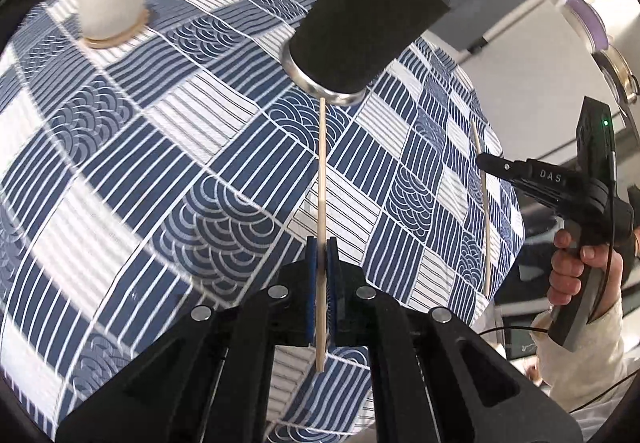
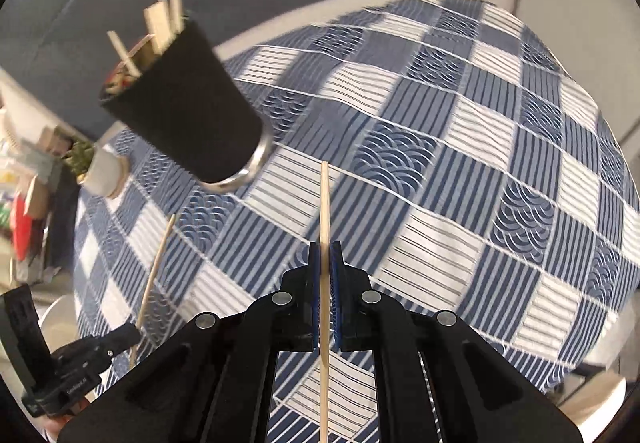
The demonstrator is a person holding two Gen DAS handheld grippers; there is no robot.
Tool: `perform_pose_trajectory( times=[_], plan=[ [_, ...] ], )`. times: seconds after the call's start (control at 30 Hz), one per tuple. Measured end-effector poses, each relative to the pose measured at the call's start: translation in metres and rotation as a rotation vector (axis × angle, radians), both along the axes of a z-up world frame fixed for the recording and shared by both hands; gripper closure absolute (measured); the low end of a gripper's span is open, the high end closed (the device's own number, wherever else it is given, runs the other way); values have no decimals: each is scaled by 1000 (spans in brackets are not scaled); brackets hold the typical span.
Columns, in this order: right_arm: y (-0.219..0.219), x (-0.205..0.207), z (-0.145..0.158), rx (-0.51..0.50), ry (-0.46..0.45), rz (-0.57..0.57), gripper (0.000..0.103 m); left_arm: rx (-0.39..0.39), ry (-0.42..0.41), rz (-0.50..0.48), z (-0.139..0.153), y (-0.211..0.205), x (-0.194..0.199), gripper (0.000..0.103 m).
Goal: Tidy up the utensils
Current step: 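Carry the left gripper's stick over the black holder while the right gripper carries its stick, then lower the left gripper's stick into the holder while the right gripper lowers its stick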
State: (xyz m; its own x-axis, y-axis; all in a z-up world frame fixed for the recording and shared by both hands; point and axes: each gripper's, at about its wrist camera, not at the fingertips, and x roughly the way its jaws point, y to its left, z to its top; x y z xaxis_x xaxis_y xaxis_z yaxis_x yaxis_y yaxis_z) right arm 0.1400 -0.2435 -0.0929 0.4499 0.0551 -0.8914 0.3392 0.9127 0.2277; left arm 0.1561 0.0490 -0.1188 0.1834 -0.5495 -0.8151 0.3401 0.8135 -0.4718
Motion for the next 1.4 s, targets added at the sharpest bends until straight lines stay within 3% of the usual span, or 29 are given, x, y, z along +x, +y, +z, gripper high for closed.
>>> perform_pose_trajectory(
  times=[0.43,0.8,1.13,1.23,1.4],
  plan=[
    [7,16,59,-14,-200,243,98,167,-271,212,63,-7,-31,99],
    [-14,31,106,-5,-363,301,98,177,-358,243,104,-32,-14,99],
    [-25,66,140,-7,-526,336,98,10,-446,190,142,-58,46,99],
    [-23,82,145,-4,-569,362,98,-58,-475,189,148,-65,69,99],
    [-13,112,144,5,-596,394,98,-107,-512,197,150,-70,95,99]
  ],
)
